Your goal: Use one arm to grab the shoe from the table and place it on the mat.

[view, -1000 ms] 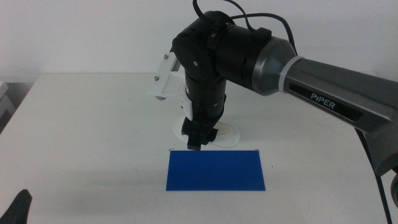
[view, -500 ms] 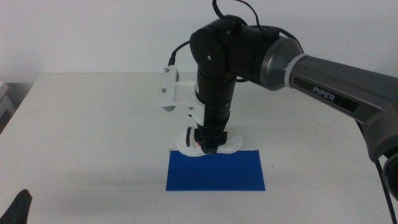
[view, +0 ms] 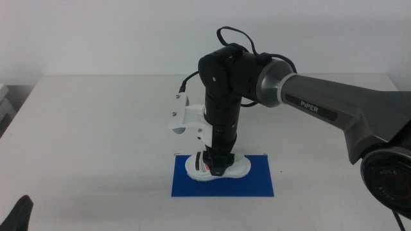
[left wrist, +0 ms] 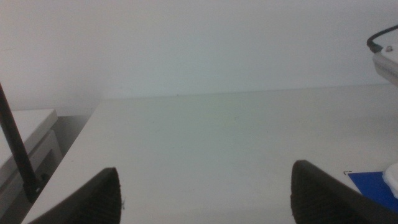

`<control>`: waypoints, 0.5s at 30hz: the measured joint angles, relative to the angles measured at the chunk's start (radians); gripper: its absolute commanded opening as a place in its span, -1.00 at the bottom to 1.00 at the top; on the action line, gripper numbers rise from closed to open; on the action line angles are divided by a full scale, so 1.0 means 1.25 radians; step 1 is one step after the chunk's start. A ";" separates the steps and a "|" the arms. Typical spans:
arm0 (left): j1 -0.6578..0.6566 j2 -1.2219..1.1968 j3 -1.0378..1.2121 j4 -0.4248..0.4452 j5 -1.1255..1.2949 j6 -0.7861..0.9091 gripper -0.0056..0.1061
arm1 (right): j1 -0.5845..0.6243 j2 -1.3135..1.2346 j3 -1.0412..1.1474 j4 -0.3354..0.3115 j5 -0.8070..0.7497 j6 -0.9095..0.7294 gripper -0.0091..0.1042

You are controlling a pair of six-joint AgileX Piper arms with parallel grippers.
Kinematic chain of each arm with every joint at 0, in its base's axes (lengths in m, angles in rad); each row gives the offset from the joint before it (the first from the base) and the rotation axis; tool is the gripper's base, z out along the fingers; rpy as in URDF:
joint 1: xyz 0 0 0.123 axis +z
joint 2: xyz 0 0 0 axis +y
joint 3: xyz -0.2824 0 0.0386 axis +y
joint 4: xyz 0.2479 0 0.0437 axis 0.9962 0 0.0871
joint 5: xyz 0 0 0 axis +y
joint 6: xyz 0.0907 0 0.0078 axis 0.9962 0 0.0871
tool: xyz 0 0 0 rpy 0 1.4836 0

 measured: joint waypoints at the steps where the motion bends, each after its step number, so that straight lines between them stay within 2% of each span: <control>1: 0.000 0.000 0.000 0.000 0.000 0.000 0.78 | -0.002 0.002 0.000 0.001 0.000 0.001 -0.90; 9: 0.000 0.000 0.000 0.000 0.000 0.000 0.78 | -0.013 0.015 0.000 0.006 -0.001 0.002 -0.89; 13: 0.000 0.000 0.000 0.000 0.000 0.000 0.78 | -0.013 0.017 0.000 0.014 0.000 0.002 -0.63; 14: 0.000 0.000 0.000 0.000 0.000 0.000 0.78 | -0.013 0.017 0.000 0.015 -0.001 0.002 0.13; 15: 0.000 0.000 0.000 0.000 0.000 0.000 0.78 | -0.013 0.019 0.000 0.015 -0.002 0.002 0.25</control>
